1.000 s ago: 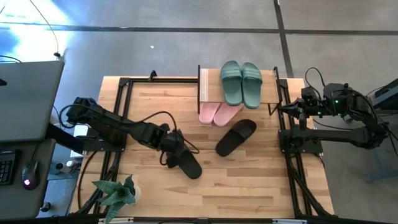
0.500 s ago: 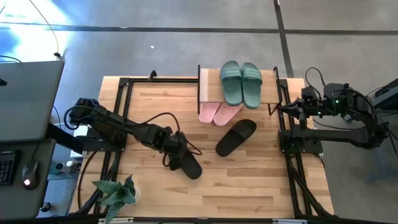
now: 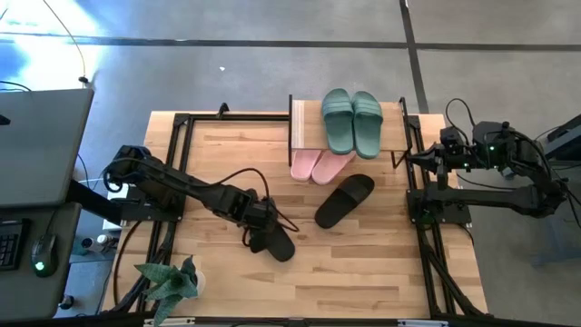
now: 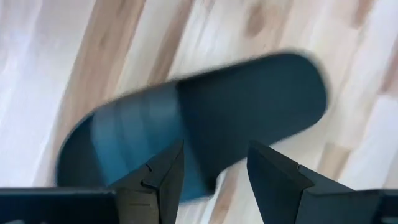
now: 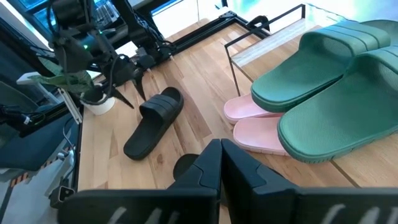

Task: Pick and place slides into the shelf
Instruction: Move the black slide to the top right of the table

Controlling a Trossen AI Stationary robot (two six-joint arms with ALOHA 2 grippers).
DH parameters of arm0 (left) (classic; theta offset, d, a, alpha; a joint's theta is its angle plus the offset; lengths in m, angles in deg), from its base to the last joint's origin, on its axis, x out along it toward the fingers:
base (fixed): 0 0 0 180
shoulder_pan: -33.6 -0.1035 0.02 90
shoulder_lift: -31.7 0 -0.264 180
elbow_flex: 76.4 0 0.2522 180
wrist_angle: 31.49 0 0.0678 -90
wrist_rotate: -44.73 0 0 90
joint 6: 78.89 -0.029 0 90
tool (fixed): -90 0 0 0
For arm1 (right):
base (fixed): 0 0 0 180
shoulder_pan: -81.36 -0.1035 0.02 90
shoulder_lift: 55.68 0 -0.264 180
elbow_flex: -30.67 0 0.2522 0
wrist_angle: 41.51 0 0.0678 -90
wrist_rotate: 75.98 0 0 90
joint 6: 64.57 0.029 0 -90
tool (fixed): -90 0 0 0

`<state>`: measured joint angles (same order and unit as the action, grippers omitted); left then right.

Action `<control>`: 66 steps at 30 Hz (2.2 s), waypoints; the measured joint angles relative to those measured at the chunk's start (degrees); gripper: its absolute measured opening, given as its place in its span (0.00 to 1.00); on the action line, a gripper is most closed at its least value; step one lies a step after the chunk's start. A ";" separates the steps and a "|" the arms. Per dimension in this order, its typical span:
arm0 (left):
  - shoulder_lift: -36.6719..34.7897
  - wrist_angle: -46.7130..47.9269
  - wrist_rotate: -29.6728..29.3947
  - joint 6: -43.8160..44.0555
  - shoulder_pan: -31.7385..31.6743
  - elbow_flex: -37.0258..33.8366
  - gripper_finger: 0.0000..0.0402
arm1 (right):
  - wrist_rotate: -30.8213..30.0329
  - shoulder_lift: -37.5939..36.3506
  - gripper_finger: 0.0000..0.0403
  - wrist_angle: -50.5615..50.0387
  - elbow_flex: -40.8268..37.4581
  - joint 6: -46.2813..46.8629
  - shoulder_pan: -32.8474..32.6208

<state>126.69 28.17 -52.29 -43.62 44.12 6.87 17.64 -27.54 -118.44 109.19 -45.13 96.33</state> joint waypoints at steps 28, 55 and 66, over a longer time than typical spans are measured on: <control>4.64 2.49 -3.55 -3.96 0.00 -0.07 0.39 | 0.00 0.02 0.00 -0.01 0.01 0.00 -0.01; 8.48 15.32 -20.91 -1.48 -0.04 2.81 0.39 | 0.00 0.02 0.00 -0.01 0.00 0.00 0.00; 8.51 16.03 -24.15 -2.37 -0.04 2.96 0.39 | 0.00 0.00 0.00 -0.01 0.02 0.00 0.00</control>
<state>135.19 44.20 -76.45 -45.99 44.08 9.83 17.64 -27.54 -118.45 109.21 -45.13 96.33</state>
